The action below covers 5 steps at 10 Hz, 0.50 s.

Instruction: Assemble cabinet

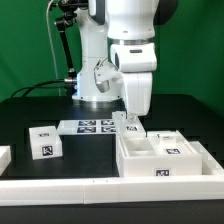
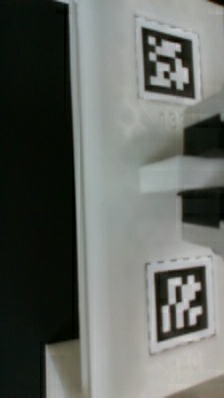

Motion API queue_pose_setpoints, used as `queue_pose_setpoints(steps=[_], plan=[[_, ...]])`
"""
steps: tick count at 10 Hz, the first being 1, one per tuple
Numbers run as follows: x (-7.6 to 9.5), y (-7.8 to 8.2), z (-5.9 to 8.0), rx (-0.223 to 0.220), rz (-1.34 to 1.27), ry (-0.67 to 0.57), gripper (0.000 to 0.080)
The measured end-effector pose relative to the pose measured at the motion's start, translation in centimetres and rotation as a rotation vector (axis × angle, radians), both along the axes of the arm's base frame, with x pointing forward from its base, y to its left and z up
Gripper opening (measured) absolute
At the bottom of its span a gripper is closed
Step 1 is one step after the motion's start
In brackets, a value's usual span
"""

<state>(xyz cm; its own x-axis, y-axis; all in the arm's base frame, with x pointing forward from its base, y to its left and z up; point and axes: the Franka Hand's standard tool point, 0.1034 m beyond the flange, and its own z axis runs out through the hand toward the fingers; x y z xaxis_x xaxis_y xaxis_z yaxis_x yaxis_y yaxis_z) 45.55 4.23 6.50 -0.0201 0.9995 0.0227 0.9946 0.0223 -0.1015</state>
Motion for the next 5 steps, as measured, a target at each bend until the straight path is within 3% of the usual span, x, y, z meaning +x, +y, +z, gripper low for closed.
queue_pose_setpoints(steps=[2, 5], plan=[[0.02, 0.14, 0.71, -0.009, -0.009, -0.01, 0.0068], [-0.25, 0.13, 0.6, -0.004, -0.011, -0.028, 0.0068]])
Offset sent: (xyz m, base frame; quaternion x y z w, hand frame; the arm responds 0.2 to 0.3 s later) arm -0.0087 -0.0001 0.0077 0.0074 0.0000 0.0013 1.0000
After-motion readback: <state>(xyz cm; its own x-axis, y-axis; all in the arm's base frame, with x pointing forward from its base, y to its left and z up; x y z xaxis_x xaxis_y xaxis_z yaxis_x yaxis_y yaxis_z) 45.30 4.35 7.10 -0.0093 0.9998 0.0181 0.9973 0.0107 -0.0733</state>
